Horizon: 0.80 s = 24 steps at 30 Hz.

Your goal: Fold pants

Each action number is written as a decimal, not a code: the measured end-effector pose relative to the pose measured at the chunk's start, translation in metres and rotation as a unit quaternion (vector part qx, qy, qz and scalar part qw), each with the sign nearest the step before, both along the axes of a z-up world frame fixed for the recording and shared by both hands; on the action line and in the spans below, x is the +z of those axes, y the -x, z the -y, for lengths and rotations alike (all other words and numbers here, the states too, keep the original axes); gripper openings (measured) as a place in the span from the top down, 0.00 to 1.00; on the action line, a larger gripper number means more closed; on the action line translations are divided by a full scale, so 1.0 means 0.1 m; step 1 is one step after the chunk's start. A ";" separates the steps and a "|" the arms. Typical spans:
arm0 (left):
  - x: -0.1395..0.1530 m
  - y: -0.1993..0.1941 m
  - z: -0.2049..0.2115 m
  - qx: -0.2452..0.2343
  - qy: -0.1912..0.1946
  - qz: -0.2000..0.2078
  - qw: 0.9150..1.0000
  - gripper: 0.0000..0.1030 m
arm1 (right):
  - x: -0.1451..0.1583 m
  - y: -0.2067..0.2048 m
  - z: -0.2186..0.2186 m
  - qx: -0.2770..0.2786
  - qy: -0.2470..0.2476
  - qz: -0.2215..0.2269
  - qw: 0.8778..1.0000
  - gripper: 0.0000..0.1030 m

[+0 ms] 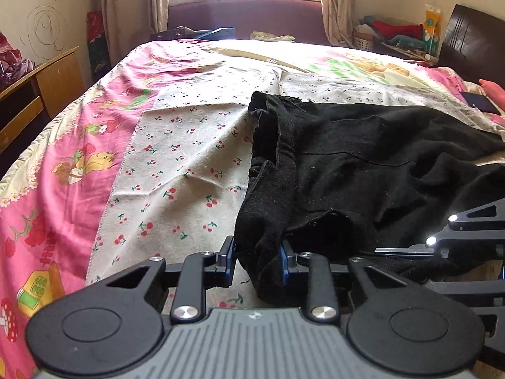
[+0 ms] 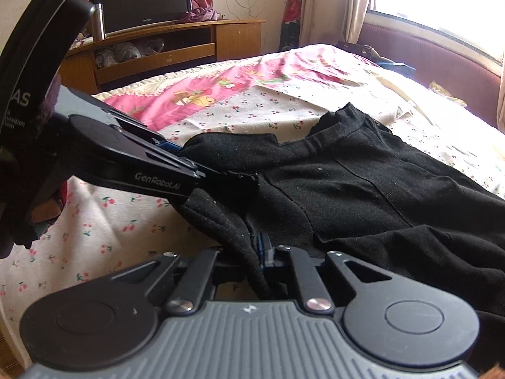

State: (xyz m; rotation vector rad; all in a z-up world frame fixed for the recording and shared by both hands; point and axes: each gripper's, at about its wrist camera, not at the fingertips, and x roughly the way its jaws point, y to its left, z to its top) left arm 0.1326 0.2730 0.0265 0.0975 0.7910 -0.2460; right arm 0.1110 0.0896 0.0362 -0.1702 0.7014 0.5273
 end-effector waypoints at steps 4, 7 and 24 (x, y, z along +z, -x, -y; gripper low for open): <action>0.02 0.40 -0.14 0.026 -0.005 -0.012 1.000 0.60 | 0.07 0.33 -0.11 0.033 -0.025 -0.021 0.999 0.91; -0.13 0.54 -0.22 0.049 -0.013 -0.022 0.998 0.59 | -0.09 0.46 -0.30 0.049 -0.007 -0.040 0.998 0.90; 0.34 0.97 0.82 0.032 -0.068 0.083 0.994 0.58 | 0.16 1.02 1.96 -0.258 -0.058 -0.021 0.964 0.76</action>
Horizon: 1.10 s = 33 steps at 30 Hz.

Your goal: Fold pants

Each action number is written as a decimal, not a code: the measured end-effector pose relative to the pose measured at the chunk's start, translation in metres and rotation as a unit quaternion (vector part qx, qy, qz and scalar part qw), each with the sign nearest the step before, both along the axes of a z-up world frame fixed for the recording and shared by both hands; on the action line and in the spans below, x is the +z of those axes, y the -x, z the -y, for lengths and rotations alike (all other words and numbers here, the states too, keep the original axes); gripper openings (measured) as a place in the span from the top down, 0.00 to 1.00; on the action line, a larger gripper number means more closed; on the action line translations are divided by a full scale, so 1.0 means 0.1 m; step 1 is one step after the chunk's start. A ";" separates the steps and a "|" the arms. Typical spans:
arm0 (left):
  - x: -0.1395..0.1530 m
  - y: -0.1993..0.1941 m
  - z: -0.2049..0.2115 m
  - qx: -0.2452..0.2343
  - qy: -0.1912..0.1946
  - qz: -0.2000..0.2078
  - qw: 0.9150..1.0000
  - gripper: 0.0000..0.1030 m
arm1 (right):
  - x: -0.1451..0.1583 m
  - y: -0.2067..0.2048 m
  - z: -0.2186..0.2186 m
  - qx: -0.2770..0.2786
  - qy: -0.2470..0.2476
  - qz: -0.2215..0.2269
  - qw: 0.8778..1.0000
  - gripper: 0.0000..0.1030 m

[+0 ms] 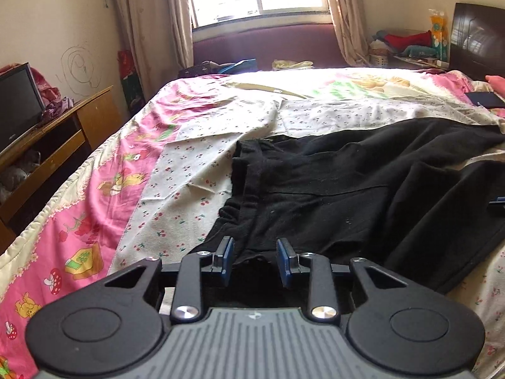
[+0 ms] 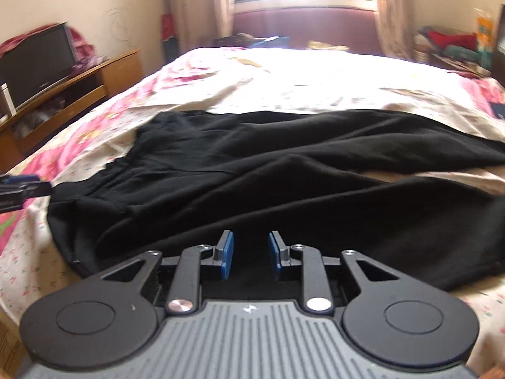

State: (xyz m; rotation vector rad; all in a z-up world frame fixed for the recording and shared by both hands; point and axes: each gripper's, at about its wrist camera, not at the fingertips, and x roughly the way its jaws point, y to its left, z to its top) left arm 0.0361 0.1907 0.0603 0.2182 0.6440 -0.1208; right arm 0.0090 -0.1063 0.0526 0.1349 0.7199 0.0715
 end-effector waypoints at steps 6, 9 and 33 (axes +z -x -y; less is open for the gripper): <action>-0.16 -0.07 1.17 -0.109 0.048 -0.033 0.992 0.57 | -0.06 0.48 1.60 -0.241 0.006 0.008 0.970 0.75; -0.30 -0.19 1.81 -0.165 0.070 -0.059 0.982 0.57 | -0.20 0.64 2.31 -0.329 -0.025 -0.002 0.944 0.72; -0.72 -0.17 2.85 -0.251 0.021 -0.111 0.961 0.54 | -0.29 0.60 3.36 -0.406 -0.024 -0.020 0.913 0.95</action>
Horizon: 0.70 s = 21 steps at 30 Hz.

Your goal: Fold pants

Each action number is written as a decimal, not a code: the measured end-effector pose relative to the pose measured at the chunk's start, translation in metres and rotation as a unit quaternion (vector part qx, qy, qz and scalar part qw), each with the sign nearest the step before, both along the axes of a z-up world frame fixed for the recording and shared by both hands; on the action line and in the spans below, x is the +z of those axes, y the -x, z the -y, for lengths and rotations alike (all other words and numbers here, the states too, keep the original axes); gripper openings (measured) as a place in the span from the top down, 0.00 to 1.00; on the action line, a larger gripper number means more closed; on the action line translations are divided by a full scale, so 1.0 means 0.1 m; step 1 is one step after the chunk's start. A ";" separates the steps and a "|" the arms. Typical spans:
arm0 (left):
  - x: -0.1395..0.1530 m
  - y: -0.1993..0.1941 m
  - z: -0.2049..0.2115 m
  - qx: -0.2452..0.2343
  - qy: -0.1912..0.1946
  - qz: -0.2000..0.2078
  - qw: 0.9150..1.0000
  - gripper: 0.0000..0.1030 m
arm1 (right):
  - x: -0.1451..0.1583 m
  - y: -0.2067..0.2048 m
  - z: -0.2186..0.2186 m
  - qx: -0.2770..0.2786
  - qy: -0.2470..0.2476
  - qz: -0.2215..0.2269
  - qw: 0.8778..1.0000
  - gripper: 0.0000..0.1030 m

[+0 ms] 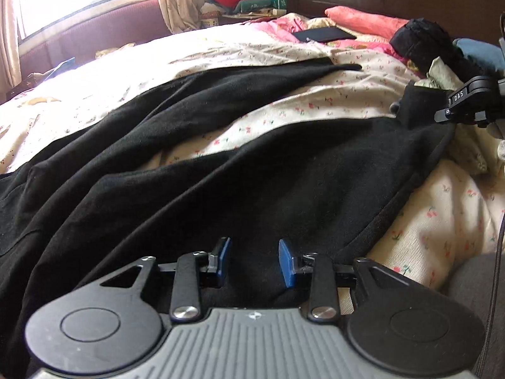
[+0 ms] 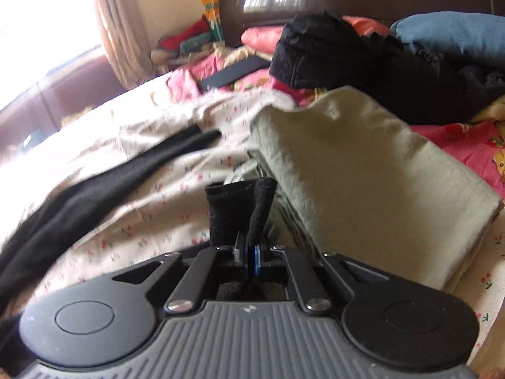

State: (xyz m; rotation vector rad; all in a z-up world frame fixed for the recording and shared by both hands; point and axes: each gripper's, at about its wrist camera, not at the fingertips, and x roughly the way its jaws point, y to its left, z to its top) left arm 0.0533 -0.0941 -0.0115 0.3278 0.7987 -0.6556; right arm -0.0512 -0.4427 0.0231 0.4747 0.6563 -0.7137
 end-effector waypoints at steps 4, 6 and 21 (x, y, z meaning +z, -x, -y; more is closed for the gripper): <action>0.11 0.05 -0.27 0.018 0.020 0.002 1.000 0.54 | 0.15 0.16 -0.23 0.015 0.024 0.011 1.000 0.91; 0.23 0.05 -0.45 0.032 0.034 0.016 0.999 0.54 | 0.30 0.28 -0.37 0.012 0.071 0.009 0.997 0.89; 0.26 -0.40 -1.94 0.207 -0.044 0.062 0.975 0.54 | 0.20 -0.70 -2.12 0.374 0.023 0.034 0.926 0.88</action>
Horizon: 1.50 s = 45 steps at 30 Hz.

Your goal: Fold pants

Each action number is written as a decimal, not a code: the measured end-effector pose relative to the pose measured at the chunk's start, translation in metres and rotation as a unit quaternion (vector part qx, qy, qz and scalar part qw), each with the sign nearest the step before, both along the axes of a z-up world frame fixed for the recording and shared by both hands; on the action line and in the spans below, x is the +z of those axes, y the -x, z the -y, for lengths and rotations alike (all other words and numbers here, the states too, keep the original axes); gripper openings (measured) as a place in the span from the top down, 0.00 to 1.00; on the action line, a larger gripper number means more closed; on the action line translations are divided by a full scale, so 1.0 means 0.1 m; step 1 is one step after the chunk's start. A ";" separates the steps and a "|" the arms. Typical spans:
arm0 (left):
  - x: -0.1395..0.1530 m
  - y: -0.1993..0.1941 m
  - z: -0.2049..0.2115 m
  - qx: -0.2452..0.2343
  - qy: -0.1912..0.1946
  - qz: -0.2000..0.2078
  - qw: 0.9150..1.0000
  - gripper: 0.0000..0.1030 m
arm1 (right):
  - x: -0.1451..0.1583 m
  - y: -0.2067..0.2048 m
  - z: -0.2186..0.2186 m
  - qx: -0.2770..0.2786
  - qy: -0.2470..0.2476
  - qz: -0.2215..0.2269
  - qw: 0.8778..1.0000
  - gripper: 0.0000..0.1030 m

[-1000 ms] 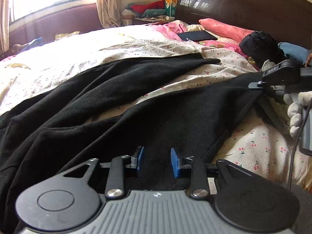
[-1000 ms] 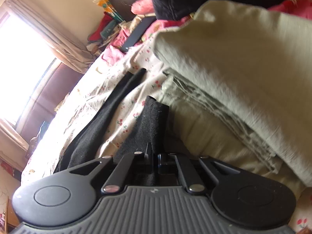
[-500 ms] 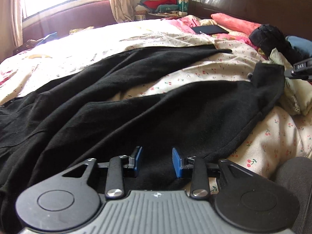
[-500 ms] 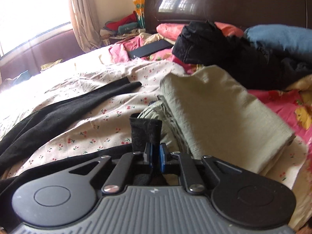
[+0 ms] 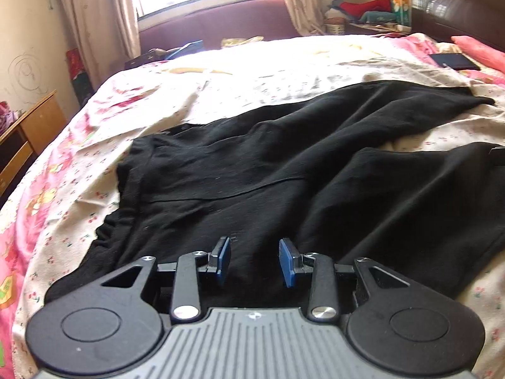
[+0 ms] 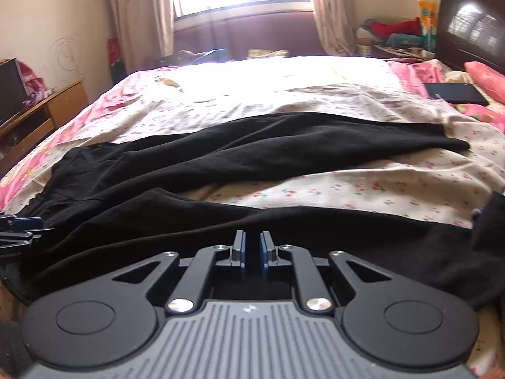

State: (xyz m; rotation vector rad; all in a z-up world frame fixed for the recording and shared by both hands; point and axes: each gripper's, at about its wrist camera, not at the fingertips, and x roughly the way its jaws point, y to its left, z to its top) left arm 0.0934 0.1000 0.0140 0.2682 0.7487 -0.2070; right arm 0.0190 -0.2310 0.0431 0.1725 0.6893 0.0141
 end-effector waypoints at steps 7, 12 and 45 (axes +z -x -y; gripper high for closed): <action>-0.19 -0.33 -0.59 0.057 0.024 -0.022 0.998 0.42 | -0.17 -0.81 -0.81 0.110 -0.025 -0.029 0.993 0.73; 0.09 -0.40 -0.69 0.019 0.053 -0.005 0.998 0.42 | -0.47 -1.12 -0.88 0.126 0.005 -0.113 0.986 0.81; 0.03 -3.15 -0.58 -0.185 -0.072 -0.189 0.962 0.38 | -0.44 -3.85 -1.01 0.447 0.158 -0.219 0.852 0.59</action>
